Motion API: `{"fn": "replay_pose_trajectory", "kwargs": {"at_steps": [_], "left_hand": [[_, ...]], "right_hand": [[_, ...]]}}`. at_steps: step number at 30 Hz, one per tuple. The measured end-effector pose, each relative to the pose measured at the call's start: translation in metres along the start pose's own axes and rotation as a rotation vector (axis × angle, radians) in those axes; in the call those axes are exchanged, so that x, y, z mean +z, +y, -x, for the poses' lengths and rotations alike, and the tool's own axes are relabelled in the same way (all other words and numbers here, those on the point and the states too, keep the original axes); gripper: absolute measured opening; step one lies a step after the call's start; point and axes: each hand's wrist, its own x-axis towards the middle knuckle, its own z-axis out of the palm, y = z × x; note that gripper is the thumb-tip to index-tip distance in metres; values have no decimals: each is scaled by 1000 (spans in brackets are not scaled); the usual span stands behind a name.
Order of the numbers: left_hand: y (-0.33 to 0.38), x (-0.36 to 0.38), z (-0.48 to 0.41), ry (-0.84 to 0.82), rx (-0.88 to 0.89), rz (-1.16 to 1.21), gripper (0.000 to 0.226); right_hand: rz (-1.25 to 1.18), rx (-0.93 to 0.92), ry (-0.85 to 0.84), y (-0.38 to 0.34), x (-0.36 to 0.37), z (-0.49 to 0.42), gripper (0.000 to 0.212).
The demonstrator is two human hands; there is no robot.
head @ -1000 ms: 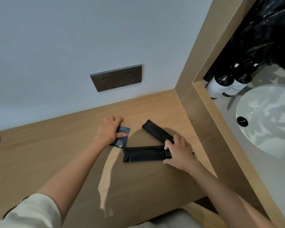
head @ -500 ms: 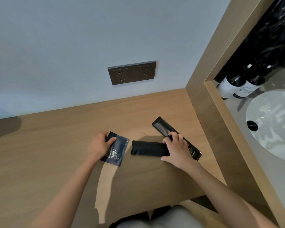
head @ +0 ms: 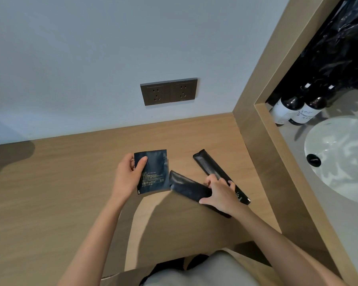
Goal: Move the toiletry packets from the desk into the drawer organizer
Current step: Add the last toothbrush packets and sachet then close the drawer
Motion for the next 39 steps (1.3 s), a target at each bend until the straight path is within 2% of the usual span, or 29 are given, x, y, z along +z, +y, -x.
{"fn": "replay_pose_trajectory", "kwargs": {"at_steps": [2,4,6,8,10,12,14,17,20,23,25,30,32,34,39], "left_hand": [[8,0,4,20,25,-1,33],[12,-2,3,46,33,37,32],[14,-5,2,52,31,100,32],[16,-5,1,44,10,167,26],[23,-2,3,28,1,207,15],[28,4,8,15,-10,254,8],[30,10,12,26,-40,289,7],[24,15,15,57,-123,326,16],[19,17,18,15,-229,443,21],[18,18,18,-34,-367,586,11],[19,19,17,-64,-456,642,15],[20,16,19,-209,-586,725,26],[23,16,22,-251,-591,743,30],[26,16,26,-275,-571,718,31],[44,20,41,-321,-422,655,29]], "right_hand": [[-108,2,-12,4,-6,4,31],[-360,31,-6,4,-16,8,28],[-640,96,78,5,-26,11,23],[-747,160,185,10,-35,11,20],[-713,189,240,21,-41,8,21],[-527,187,248,36,-42,3,27],[-311,203,188,44,-38,2,29],[-162,243,107,44,-29,4,27],[-116,271,73,42,-17,5,34],[-132,264,94,40,-7,6,38],[-154,228,126,39,-5,8,41],[-237,252,166,35,-5,10,72],[-288,227,141,34,-5,11,61],[-450,200,131,30,-9,19,49],[-738,110,176,15,-40,67,38]]}}
